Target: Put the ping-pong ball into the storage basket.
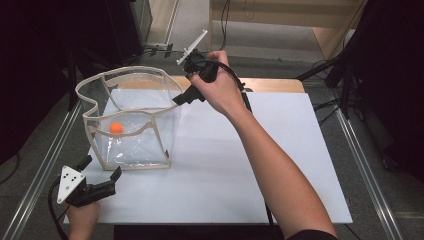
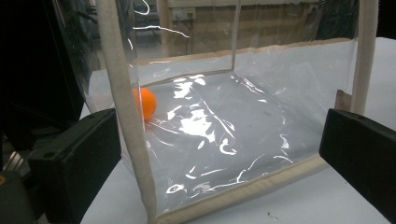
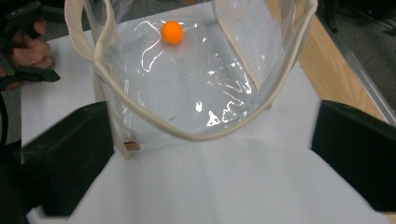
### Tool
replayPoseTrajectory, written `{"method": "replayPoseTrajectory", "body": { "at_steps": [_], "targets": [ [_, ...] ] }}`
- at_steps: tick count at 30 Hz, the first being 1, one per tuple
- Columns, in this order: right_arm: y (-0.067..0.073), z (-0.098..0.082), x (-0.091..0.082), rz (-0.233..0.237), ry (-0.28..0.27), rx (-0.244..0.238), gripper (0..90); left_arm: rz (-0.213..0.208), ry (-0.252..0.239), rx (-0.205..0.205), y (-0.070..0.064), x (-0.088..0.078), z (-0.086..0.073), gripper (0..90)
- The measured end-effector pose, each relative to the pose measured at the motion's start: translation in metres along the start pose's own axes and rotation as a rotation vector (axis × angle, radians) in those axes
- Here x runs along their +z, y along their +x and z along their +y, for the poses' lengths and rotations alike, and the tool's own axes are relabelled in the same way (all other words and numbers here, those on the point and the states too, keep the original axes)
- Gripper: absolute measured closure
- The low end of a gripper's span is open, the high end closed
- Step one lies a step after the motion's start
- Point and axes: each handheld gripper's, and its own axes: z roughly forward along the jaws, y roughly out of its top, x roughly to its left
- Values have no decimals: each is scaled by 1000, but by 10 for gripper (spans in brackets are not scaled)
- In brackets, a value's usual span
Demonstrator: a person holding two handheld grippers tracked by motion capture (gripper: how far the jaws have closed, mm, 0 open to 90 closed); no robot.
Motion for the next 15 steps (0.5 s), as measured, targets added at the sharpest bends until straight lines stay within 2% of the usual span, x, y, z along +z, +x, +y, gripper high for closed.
{"method": "replayPoseTrajectory", "body": {
  "at_steps": [15],
  "targets": [
    [-2, -45, -5, -10, -21, 47, 0, 1, 0, 2, 0, 0, 0, 0]
  ]
}}
